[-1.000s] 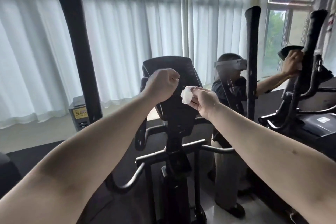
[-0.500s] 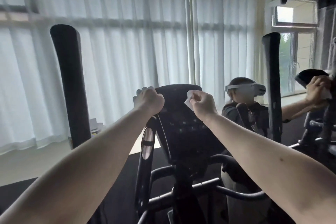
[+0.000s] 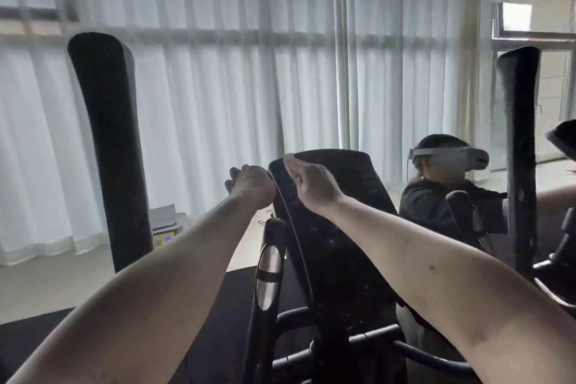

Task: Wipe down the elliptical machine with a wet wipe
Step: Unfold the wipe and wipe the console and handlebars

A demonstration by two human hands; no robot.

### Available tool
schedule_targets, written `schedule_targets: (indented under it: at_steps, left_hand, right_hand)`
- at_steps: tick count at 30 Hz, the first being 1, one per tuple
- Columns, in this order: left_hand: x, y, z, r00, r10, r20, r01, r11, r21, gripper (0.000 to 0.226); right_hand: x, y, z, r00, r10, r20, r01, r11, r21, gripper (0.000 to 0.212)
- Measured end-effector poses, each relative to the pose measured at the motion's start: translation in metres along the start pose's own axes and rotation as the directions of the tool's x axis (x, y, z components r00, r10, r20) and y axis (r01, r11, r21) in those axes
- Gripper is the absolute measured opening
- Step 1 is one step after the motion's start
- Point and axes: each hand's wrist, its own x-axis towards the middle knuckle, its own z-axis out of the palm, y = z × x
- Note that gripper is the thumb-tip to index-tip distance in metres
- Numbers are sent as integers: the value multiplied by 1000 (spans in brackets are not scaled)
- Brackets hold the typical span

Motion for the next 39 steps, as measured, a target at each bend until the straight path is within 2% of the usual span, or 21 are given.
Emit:
schedule_targets:
  at_steps: [3, 5, 8, 11, 13, 16, 17, 19, 21, 23, 24, 26, 28, 29, 30, 32, 34, 35, 37, 39]
  left_hand:
    - [4, -1, 1, 998, -3, 65, 10, 995, -102, 47]
    - [5, -3, 2, 995, -23, 98, 39, 985, -167, 45]
    - [7, -7, 3, 994, -1, 114, 27, 973, -230, 54]
    - [9, -10, 4, 994, 29, 110, -2, 970, -244, 57]
    - [11, -11, 6, 994, 44, 104, -18, 971, -238, 57]
    - [11, -10, 8, 994, 43, 102, -20, 975, -220, 49]
    - [13, -10, 8, 994, 28, 110, -2, 973, -229, 49]
    - [14, -12, 8, 991, 10, 131, 23, 969, -245, 57]
    - [13, -13, 9, 989, 14, 146, 22, 970, -244, 64]
    - [10, -12, 8, 989, 26, 143, 8, 972, -236, 66]
    - [10, -12, 8, 990, 27, 138, 7, 972, -236, 66]
    - [9, -12, 7, 991, 15, 132, 18, 970, -242, 60]
    - [11, -12, 9, 990, -14, 137, 48, 968, -247, 56]
    - [10, -13, 8, 990, -15, 138, 49, 967, -249, 59]
    - [9, -13, 7, 990, 0, 140, 35, 968, -248, 62]
    - [5, -13, 5, 989, 51, 136, -15, 968, -252, 58]
    - [2, -13, 5, 991, 66, 116, -36, 970, -241, 45]
    - [0, -12, 4, 992, 62, 107, -34, 968, -249, 42]
    - [3, -13, 5, 994, 49, 102, -19, 961, -276, 39]
    - [7, -15, 8, 993, 52, 108, -20, 961, -274, 40]
  right_hand:
    - [3, -6, 16, 980, -100, 172, 124, 983, -136, 50]
    - [5, 6, 20, 975, -90, 203, 133, 968, -211, 57]
    - [9, 36, 7, 987, 95, 132, -50, 949, -311, 68]
    - [10, 49, -1, 961, 271, 48, -236, 902, -361, 69]
    - [7, 28, 8, 971, 213, 106, -165, 923, -347, 68]
    - [1, 4, 23, 974, -3, 226, 85, 933, -350, 65]
    - [3, 9, 20, 978, -7, 208, 85, 926, -367, 65]
    - [9, 29, 2, 982, 147, 120, -90, 918, -387, 67]
    - [10, 50, -18, 935, 354, 26, -315, 862, -398, 68]
    - [9, 48, -19, 910, 415, 3, -379, 833, -403, 67]
    - [9, 36, -13, 929, 367, 37, -329, 868, -373, 66]
    - [5, 10, 4, 972, 159, 170, -102, 948, -303, 63]
    - [2, 6, 13, 963, 11, 270, 70, 955, -287, 60]
    - [3, 13, 8, 962, -2, 273, 86, 952, -295, 61]
    - [5, 23, -1, 968, 42, 246, 36, 951, -307, 63]
    - [10, 50, -21, 955, 247, 164, -181, 923, -340, 69]
    - [11, 65, -33, 886, 453, 96, -387, 839, -383, 74]
    - [12, 63, -32, 867, 491, 83, -422, 813, -402, 77]
    - [17, 42, -14, 910, 398, 116, -328, 862, -387, 75]
    - [19, 16, 10, 962, 153, 225, -70, 939, -337, 69]
